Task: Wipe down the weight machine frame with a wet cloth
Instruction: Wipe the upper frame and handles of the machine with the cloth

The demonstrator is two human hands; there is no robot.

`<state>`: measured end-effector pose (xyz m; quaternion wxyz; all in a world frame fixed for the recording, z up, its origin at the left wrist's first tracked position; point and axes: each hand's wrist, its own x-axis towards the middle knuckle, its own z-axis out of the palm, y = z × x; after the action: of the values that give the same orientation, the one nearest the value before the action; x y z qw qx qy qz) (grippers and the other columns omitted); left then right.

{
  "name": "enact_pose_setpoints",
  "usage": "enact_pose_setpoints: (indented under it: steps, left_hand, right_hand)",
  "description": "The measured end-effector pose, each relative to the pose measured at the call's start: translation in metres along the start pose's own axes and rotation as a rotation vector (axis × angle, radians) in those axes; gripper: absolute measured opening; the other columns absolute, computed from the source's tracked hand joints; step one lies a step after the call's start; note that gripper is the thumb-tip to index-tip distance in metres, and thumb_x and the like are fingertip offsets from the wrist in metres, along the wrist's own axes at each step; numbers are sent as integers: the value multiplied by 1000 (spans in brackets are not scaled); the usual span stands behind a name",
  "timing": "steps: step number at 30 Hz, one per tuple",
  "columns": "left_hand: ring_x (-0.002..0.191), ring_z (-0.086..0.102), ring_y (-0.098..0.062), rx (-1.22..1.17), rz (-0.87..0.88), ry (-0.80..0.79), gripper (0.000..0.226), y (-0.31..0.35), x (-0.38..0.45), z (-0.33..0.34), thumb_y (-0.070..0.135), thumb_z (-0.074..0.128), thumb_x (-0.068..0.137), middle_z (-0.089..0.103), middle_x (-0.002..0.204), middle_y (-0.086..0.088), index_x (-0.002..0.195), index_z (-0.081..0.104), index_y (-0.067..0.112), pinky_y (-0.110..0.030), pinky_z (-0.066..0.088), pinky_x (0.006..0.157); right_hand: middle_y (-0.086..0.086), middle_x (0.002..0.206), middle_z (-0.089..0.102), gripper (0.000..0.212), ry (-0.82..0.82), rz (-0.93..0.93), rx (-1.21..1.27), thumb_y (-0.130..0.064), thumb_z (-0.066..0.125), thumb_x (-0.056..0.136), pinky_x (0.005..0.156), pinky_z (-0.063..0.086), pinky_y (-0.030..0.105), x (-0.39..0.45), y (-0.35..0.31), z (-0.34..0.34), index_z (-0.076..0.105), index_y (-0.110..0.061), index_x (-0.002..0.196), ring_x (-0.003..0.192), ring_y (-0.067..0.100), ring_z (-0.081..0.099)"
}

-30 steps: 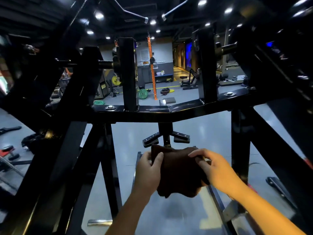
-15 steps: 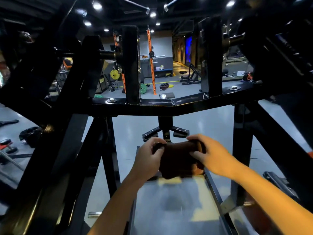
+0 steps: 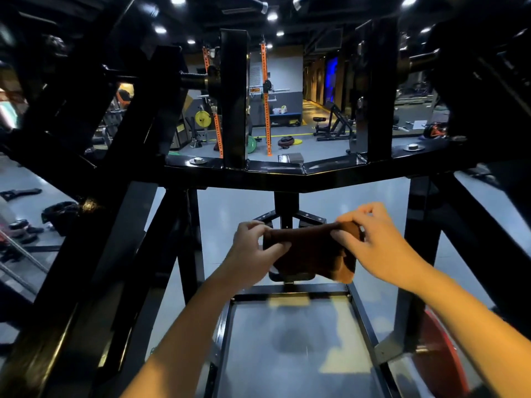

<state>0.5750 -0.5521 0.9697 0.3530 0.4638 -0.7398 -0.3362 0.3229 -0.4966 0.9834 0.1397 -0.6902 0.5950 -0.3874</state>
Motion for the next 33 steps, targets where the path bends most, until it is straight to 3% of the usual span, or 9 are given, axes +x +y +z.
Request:
enact_pose_setpoints:
  steps: [4, 8, 11, 15, 17, 21, 23, 29, 33]
  left_hand:
    - [111, 71, -28, -638, -176, -133, 30, 12, 2, -6, 23, 61, 102, 74, 115, -16, 126, 66, 5, -39, 59, 93]
    - [94, 73, -24, -742, -261, -100, 30, 19, 7, 1, 22, 58, 104, 73, 102, -15, 122, 67, 0, -37, 63, 76]
    - [91, 73, -25, -760, -332, -75, 29, 20, 12, 8, 20, 61, 103, 73, 101, -17, 119, 67, -3, -42, 64, 81]
    - [91, 74, -28, -808, -380, -31, 23, 23, 17, 19, 11, 62, 102, 73, 108, -21, 119, 66, -2, -41, 63, 77]
    - [95, 75, -31, -808, -409, -26, 20, 24, 20, 22, 10, 62, 102, 74, 109, -21, 118, 65, -1, -43, 63, 79]
    - [102, 74, -37, -815, -468, -16, 23, 20, 26, 23, 9, 62, 102, 71, 116, -26, 122, 61, -3, -48, 63, 83]
    - [100, 74, -37, -798, -484, -17, 25, 18, 29, 23, 10, 61, 102, 72, 114, -26, 122, 61, -4, -48, 63, 82]
    - [102, 74, -32, -682, -502, -50, 20, 9, 28, 26, 21, 61, 104, 71, 119, -17, 120, 67, 13, -48, 63, 83]
    - [101, 73, -27, -706, -459, -139, 20, 9, 23, 31, 21, 56, 107, 72, 119, -14, 119, 71, 15, -48, 61, 89]
  right_hand:
    - [-4, 94, 70, 21, -92, 77, 206, -43, 57, 102, 79, 49, 25, 7, -4, -11, 69, -26, 106, 88, 10, 65]
    - [-11, 81, 73, 19, -23, 104, 312, -43, 57, 102, 77, 52, 25, 7, 0, -1, 66, -29, 110, 77, 5, 68]
    - [-3, 61, 70, 19, 17, 130, 370, -40, 54, 106, 91, 54, 30, 0, 6, 11, 61, -27, 118, 72, 17, 70]
    - [-26, 109, 70, 48, -17, 206, 399, -72, 53, 92, 101, 52, 32, -11, 17, 33, 55, -46, 132, 106, -2, 66]
    - [-18, 134, 61, 64, -90, 194, 435, -85, 56, 82, 104, 52, 34, -15, 24, 42, 53, -51, 137, 118, 0, 62]
    - [-29, 152, 18, 85, -269, 112, 331, -73, 78, 70, 103, 44, 17, -22, 26, 39, 35, -63, 143, 126, -10, 45]
    - [-34, 152, 4, 102, -332, 14, 139, -68, 86, 65, 113, 37, 21, -26, 27, 44, 30, -60, 150, 136, -4, 33]
    - [-20, 129, 56, 27, -78, 47, 249, -29, 61, 102, 103, 46, 19, -12, 24, 46, 66, -51, 116, 118, -7, 55]
    - [2, 97, 74, 28, -109, 246, 287, -35, 51, 107, 78, 51, 31, -6, 19, 35, 74, -25, 95, 82, 10, 67]
